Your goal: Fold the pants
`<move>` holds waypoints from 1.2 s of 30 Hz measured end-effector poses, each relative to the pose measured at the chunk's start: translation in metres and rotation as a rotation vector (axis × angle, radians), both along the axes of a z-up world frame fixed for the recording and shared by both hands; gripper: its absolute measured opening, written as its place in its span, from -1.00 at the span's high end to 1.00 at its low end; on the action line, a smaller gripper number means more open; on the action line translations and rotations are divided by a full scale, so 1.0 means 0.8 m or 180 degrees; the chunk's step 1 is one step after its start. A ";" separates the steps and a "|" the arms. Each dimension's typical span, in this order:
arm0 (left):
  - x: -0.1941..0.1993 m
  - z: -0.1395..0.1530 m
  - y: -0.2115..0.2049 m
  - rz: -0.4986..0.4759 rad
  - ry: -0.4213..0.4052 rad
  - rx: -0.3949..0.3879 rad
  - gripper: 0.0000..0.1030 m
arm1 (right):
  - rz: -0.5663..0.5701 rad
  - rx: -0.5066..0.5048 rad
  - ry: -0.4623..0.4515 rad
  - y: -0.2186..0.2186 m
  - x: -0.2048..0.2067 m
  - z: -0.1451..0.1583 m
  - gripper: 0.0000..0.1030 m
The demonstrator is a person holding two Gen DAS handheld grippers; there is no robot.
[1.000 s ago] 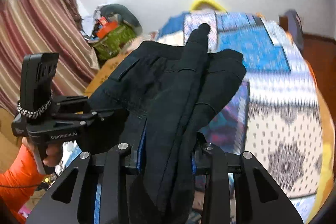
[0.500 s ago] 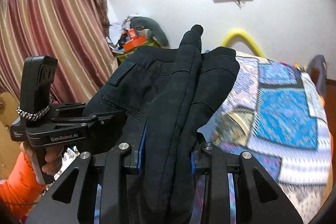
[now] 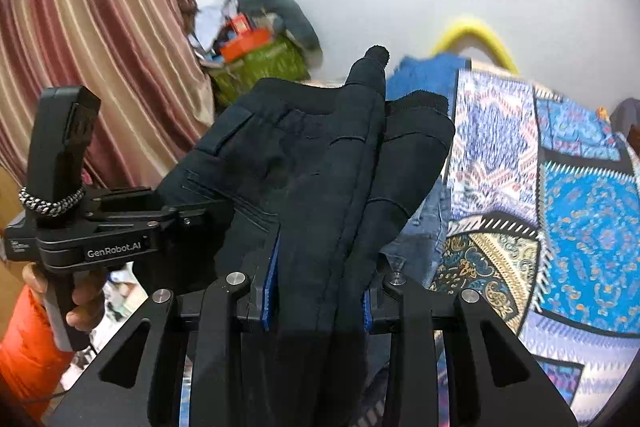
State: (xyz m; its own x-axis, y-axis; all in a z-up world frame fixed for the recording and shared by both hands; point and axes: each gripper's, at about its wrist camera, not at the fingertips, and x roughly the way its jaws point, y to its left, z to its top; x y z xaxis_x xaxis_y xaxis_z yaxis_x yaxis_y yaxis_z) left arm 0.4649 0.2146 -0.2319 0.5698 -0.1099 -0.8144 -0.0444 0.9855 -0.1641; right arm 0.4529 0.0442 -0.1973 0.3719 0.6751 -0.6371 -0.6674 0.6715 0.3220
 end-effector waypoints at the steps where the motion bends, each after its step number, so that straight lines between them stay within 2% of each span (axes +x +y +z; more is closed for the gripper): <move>1: 0.010 -0.017 0.004 0.0008 0.0067 -0.0041 0.48 | -0.0005 -0.0030 0.0035 0.003 0.007 -0.009 0.45; 6: 0.054 -0.111 0.015 0.0068 0.0437 -0.0239 0.42 | -0.0094 -0.0284 0.0178 0.009 0.038 -0.073 0.44; 8: 0.061 -0.138 0.013 0.0104 0.0549 -0.0233 0.36 | -0.0146 -0.0409 0.0258 0.006 0.048 -0.098 0.42; 10: 0.061 -0.154 0.014 0.0108 0.0527 -0.0191 0.13 | -0.0157 -0.0503 0.0347 0.002 0.056 -0.111 0.38; 11: 0.057 -0.151 0.014 0.0109 0.0501 -0.0166 -0.06 | -0.0136 -0.0491 0.0389 -0.003 0.059 -0.114 0.38; 12: 0.055 -0.150 0.015 0.0136 0.0482 -0.0082 -0.37 | -0.0128 -0.0485 0.0394 -0.007 0.058 -0.112 0.36; 13: 0.053 -0.147 0.017 0.0178 0.0466 0.0058 -0.50 | -0.0114 -0.0504 0.0368 -0.011 0.057 -0.110 0.34; 15: 0.046 -0.138 0.017 0.0181 0.0410 0.0297 -0.52 | -0.0090 -0.0623 0.0251 -0.015 0.050 -0.100 0.32; 19: 0.027 -0.108 0.011 0.0163 0.0310 0.0825 -0.52 | -0.0096 -0.0817 -0.0062 -0.023 0.022 -0.072 0.32; 21: 0.008 -0.084 0.007 0.0140 0.0211 0.0991 -0.52 | -0.0126 -0.0818 -0.0180 -0.032 0.015 -0.057 0.32; 25: -0.030 -0.026 -0.001 0.0125 -0.0031 0.0972 -0.52 | -0.0181 -0.0606 -0.0324 -0.055 -0.013 -0.007 0.32; 32: -0.137 0.119 -0.043 0.0206 -0.0756 0.0747 -0.52 | -0.0246 -0.0177 -0.0860 -0.089 -0.100 0.128 0.32; 36: -0.210 0.191 -0.078 0.0259 -0.1194 0.0852 -0.52 | -0.0260 0.0144 -0.1151 -0.114 -0.163 0.192 0.32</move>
